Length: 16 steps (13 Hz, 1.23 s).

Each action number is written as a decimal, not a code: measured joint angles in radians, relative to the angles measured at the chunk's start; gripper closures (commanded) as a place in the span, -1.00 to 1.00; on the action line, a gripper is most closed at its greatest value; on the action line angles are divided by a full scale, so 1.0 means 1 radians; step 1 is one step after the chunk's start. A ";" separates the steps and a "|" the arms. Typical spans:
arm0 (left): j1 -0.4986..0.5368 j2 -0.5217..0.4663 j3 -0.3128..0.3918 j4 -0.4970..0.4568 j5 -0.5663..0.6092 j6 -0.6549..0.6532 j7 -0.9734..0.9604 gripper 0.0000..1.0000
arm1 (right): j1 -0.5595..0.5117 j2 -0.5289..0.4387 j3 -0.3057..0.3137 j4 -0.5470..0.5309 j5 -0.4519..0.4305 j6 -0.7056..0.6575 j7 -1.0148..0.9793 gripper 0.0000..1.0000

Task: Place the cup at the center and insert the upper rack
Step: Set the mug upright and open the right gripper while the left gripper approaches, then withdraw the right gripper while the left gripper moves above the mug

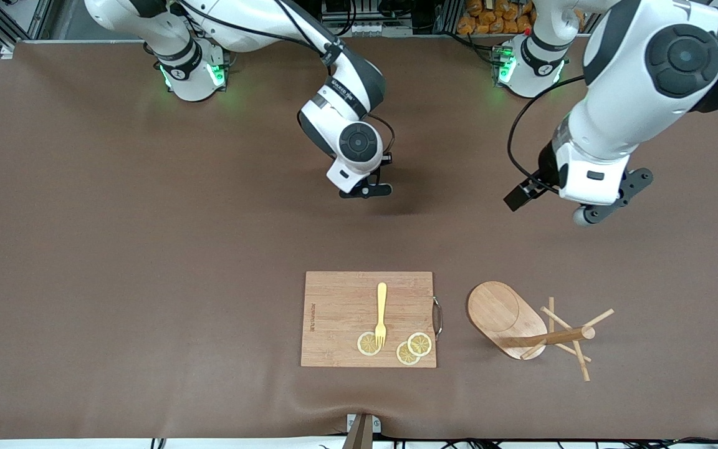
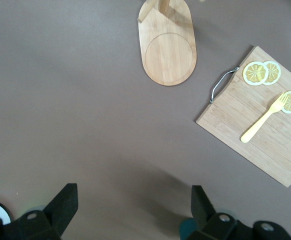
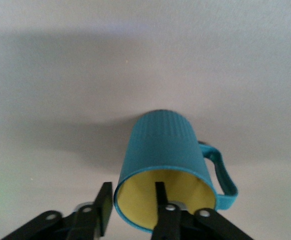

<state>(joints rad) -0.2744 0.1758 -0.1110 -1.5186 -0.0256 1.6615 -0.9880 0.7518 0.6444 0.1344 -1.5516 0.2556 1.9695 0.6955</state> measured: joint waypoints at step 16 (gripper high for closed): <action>-0.241 0.067 -0.012 0.051 0.049 0.029 -0.447 -1.00 | -0.648 -0.422 -0.005 0.122 -0.096 -0.494 -0.412 -1.00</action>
<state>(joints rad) -0.5153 0.2428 -0.1227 -1.4672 0.0236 1.6904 -1.4346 0.1043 0.2227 0.1296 -1.4297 0.1599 1.4753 0.2831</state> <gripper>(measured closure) 0.000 0.000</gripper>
